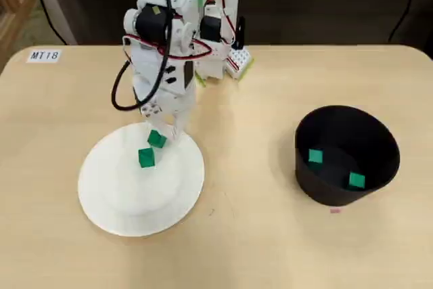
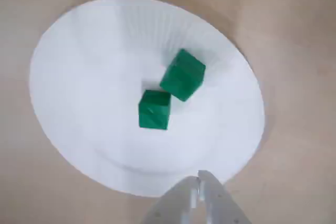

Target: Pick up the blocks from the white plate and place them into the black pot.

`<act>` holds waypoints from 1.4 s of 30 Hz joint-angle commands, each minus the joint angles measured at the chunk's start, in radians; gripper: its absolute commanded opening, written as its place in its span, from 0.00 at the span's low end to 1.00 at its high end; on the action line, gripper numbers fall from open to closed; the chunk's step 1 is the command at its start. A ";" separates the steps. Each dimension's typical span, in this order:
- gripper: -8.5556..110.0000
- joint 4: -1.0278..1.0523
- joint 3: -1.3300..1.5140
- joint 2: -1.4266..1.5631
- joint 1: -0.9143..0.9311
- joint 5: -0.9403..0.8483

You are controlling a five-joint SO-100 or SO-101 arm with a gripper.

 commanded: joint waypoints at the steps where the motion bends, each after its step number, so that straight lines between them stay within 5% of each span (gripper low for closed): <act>1: 0.05 0.005 0.015 0.006 0.092 -0.026; 14: 0.06 -0.054 0.080 -0.058 0.163 0.035; 17: 0.20 -0.067 0.057 -0.098 0.156 -0.009; 23: 0.27 -0.112 0.054 -0.103 0.150 -0.037; 42: 0.28 -0.055 0.003 -0.115 0.031 0.002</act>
